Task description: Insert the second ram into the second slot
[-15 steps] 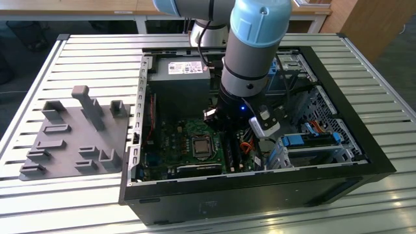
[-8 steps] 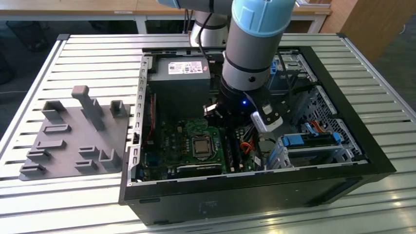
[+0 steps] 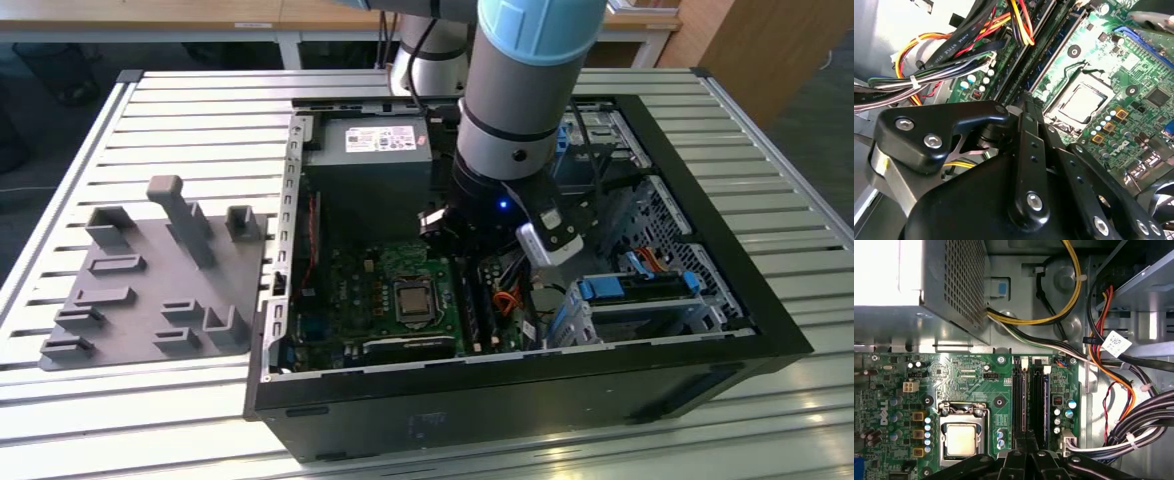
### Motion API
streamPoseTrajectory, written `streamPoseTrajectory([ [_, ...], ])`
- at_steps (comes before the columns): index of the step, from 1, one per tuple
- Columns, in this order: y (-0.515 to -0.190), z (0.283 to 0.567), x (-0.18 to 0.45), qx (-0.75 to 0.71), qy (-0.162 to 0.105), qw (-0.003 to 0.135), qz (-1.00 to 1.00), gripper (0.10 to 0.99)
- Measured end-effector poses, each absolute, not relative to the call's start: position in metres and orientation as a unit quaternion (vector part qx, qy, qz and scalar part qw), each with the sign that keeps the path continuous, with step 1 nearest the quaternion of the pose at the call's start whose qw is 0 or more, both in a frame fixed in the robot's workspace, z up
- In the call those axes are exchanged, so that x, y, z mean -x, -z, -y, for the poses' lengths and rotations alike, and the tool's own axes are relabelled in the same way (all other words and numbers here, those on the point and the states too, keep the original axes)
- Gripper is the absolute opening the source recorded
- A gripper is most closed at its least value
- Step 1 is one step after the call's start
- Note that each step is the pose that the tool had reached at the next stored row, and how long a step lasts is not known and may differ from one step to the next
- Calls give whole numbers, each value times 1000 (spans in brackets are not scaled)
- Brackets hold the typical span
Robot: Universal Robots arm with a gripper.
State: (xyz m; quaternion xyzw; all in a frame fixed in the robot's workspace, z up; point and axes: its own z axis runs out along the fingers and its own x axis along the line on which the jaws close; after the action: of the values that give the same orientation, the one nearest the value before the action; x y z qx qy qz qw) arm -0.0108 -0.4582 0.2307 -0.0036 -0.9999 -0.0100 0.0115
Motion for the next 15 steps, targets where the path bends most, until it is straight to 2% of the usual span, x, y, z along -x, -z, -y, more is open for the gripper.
streamPoseTrajectory([
  [15,-214,458,11,4,9,12,1000,106],
])
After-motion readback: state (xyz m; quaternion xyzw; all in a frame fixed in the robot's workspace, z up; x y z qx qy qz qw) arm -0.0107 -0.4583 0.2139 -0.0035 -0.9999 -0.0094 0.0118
